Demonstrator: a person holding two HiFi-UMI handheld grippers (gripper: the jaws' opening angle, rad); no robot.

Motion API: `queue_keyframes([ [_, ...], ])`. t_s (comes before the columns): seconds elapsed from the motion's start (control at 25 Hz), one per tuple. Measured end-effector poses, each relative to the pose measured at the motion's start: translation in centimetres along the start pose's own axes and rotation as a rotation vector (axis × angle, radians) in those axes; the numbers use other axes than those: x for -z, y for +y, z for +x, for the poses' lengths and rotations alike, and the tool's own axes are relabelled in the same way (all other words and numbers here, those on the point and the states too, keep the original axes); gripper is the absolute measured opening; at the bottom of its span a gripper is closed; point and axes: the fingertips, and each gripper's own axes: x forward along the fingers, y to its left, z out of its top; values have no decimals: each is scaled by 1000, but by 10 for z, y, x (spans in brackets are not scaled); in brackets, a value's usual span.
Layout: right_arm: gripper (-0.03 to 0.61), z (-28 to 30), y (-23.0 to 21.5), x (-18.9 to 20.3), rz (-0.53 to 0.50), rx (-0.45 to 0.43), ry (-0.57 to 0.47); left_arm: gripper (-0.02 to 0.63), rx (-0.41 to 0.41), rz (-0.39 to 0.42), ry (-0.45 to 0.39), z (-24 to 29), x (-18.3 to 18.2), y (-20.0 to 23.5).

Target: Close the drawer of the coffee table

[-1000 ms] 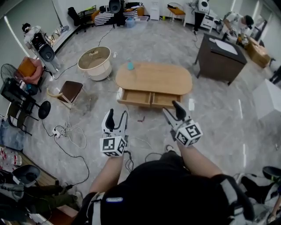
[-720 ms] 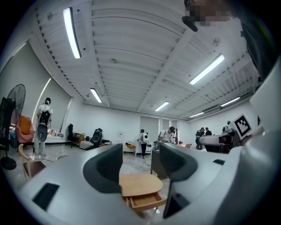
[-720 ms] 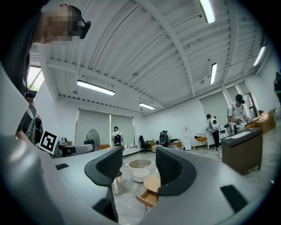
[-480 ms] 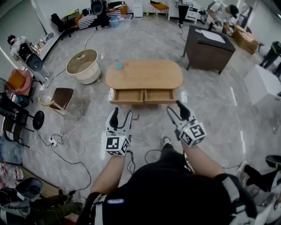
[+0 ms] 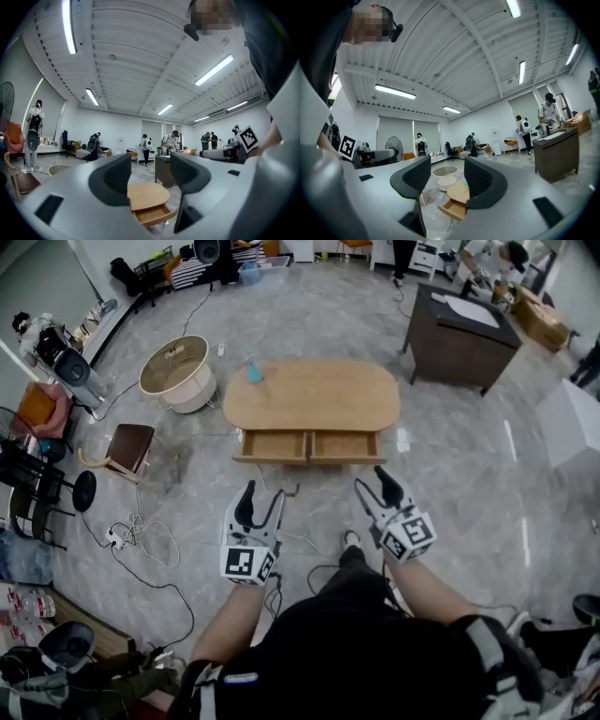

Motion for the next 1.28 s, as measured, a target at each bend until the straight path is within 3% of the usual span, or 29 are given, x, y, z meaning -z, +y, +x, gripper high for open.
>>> queue_keyframes([
  [0.48,216,37,-146,-3,33,48,-6,259,51,-24,58,166,52,-41],
  [0.72,216,54,-201,-11,11,77,-20,259,19,-23,73,235,66,-49],
  [0.96,216,74,-219,-3,3,89,-5,259,18,-29,91,264,74,-48],
  [1.28,215,94,-186,17,-9,136,19,259,70,-47,99,257,86,-21],
])
